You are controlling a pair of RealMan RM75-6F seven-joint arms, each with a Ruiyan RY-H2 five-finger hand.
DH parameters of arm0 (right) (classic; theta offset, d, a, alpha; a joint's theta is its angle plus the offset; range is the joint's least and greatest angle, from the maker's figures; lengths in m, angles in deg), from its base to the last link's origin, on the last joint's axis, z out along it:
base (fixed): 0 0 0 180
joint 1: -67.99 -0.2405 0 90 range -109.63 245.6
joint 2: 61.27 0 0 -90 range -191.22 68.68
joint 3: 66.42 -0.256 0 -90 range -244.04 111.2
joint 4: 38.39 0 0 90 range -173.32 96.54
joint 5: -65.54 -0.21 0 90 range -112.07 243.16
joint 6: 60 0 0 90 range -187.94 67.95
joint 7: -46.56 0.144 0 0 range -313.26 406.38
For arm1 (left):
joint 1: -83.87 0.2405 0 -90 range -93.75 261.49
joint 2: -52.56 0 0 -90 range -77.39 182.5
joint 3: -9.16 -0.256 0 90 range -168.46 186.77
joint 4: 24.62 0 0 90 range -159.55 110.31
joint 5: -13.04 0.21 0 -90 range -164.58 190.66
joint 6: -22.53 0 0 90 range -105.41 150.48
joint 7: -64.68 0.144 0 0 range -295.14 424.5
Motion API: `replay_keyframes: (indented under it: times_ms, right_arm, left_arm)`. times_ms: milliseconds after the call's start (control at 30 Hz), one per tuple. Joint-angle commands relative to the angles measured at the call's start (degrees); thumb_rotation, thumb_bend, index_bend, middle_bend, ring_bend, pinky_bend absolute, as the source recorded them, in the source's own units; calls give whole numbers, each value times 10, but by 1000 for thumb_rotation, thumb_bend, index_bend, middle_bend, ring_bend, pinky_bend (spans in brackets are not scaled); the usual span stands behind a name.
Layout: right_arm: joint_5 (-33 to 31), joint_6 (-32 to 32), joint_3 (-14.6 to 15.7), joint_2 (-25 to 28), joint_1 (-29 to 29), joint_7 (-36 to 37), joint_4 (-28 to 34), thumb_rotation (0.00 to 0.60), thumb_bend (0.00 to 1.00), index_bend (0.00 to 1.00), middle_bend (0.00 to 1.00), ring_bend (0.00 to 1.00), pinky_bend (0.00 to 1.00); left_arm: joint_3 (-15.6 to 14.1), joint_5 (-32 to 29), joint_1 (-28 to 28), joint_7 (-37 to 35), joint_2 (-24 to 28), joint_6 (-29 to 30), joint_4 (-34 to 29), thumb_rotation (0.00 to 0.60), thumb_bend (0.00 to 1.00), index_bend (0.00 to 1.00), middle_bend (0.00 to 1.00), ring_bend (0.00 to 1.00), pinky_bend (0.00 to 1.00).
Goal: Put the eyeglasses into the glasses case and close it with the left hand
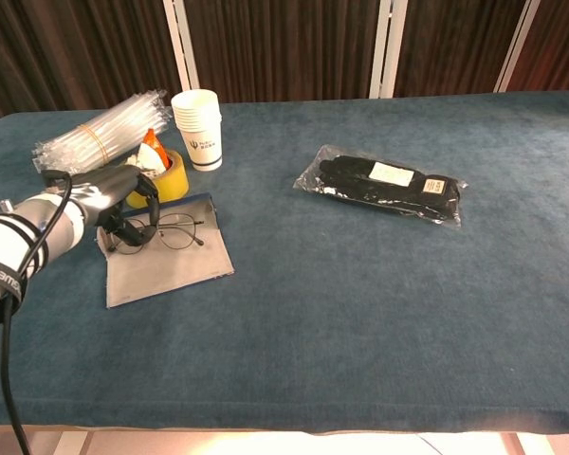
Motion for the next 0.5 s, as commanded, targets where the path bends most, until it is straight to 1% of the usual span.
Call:
replay_keyframes:
  times_ms: [33,233,500]
  right_arm:
    - [0,0,0,0,0,0,0,600,278,0,0,0,0]
    - [2,0,1,1,0,1,0,600,278,0,0,0,0]
    - [1,-2,1,2,0,2,0,600,278,0,0,0,0]
  left_arm:
    - [2,-5,-3,2,0,2,2,600,406,671,168,38,79]
    - [2,0,-7,-4,-6,9,19,600,399,659,175,52,80]
    - [2,7,-9,-20,-15,7,52,600,381,443,158,53,79]
